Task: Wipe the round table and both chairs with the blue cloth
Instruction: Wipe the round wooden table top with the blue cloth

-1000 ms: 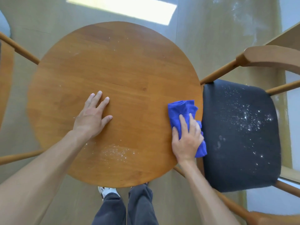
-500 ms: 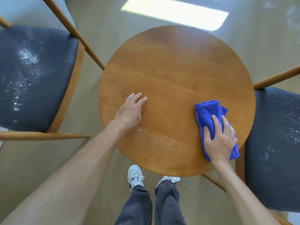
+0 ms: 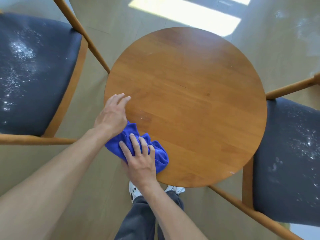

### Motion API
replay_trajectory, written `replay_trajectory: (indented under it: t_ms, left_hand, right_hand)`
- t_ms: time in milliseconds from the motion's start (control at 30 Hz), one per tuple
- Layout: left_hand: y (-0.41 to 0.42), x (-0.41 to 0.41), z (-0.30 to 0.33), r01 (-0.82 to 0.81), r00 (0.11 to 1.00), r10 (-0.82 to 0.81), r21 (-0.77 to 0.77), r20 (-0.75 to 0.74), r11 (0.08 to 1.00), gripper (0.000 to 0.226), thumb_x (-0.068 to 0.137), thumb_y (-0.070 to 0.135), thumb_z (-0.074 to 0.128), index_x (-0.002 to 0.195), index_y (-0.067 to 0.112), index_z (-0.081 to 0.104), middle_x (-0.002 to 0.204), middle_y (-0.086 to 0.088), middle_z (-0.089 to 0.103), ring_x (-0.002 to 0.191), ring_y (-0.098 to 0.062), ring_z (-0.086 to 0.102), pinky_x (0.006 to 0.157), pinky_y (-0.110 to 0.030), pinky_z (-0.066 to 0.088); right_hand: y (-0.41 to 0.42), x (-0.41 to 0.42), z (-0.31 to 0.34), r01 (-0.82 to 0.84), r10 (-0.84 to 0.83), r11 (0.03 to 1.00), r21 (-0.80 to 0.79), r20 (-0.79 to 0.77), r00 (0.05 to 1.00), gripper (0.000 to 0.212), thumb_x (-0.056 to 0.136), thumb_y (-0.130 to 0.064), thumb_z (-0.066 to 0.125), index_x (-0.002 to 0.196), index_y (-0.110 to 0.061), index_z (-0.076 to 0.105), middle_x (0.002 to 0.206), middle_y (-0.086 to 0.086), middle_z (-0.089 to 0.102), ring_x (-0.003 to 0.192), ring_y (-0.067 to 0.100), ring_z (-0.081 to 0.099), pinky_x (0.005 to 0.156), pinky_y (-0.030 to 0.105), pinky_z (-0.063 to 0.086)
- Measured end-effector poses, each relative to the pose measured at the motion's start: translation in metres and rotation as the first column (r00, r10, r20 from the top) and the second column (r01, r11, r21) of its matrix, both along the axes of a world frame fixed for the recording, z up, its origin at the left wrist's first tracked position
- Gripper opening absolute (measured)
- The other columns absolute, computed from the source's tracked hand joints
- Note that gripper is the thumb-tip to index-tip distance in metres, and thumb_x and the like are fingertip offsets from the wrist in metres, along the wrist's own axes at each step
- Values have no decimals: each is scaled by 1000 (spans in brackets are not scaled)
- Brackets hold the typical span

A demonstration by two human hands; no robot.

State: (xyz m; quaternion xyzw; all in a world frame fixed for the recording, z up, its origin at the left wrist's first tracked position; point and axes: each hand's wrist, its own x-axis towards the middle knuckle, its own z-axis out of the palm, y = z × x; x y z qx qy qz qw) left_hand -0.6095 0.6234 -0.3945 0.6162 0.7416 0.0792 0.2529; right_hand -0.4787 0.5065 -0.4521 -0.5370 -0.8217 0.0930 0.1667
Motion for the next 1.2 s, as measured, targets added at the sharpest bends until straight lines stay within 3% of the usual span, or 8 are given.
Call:
replay_trajectory:
  t_ms: [133, 267, 500, 633, 733, 1000, 1100, 1200]
  left_hand:
    - [-1, 1, -1, -6, 1000, 5, -23, -22, 1000, 46, 96, 4, 39, 140, 14, 43, 150, -5, 35, 141, -23, 23, 114, -38, 25]
    - [-2, 25, -5, 58, 998, -59, -51, -11, 997, 46, 95, 5, 42, 140, 15, 44, 150, -5, 35, 141, -23, 23, 114, -41, 26]
    - [5, 72, -3, 165, 986, -164, -119, 11, 979, 45, 99, 14, 37, 144, 20, 36, 155, 3, 25, 145, -14, 12, 113, -38, 27]
    - [3, 81, -5, 194, 981, -194, -120, 14, 974, 45, 99, 15, 38, 144, 19, 36, 154, 1, 24, 144, -16, 12, 114, -37, 26]
    - [-5, 77, -7, 204, 978, -208, -101, -32, 974, 46, 99, 16, 39, 144, 17, 35, 154, -1, 24, 144, -18, 13, 115, -36, 25]
    - [-59, 90, -16, 388, 898, -379, -1, -222, 921, 53, 79, 24, 68, 128, 9, 56, 139, -18, 48, 128, -36, 46, 101, -47, 44]
    - [-94, 122, -24, 418, 884, -424, -76, -197, 905, 64, 75, 44, 69, 132, 19, 54, 144, -17, 43, 132, -34, 42, 103, -50, 41]
    - [-109, 135, -34, 385, 886, -408, -142, -218, 912, 80, 74, 59, 65, 141, 22, 42, 152, -20, 28, 140, -37, 27, 108, -55, 33]
  right_hand:
    - [14, 40, -2, -274, 274, 961, 28, -4, 962, 30, 86, -27, 62, 116, -28, 66, 136, 4, 57, 117, 30, 55, 88, 45, 44]
    - [23, 115, 2, -225, 225, 974, 2, 4, 974, 31, 88, -32, 62, 119, -29, 65, 139, 3, 55, 121, 29, 54, 91, 44, 44]
    - [38, 284, 3, 256, -255, 967, 15, 152, 955, 41, 95, -41, 51, 131, -22, 54, 142, 11, 49, 124, 31, 48, 91, 49, 43]
    - [42, 283, 0, 710, -704, 704, -27, 106, 703, 44, 92, -35, 51, 132, -18, 54, 141, 13, 49, 118, 37, 48, 82, 55, 47]
    - [41, 238, -4, 802, -796, 597, 23, 135, 590, 43, 93, -32, 54, 134, -20, 52, 142, 12, 48, 118, 39, 48, 82, 54, 43]
    - [79, 168, -10, 447, -450, 893, 54, 164, 878, 45, 91, -35, 53, 133, -20, 56, 145, 10, 47, 128, 34, 46, 91, 51, 40]
    - [105, 189, -11, 301, -306, 952, 60, 140, 942, 48, 90, -41, 51, 134, -21, 55, 145, 12, 47, 130, 35, 44, 96, 54, 40]
    - [126, 185, -8, 394, -389, 919, -27, 116, 914, 54, 89, -45, 46, 136, -20, 52, 148, 13, 43, 132, 38, 41, 97, 58, 39]
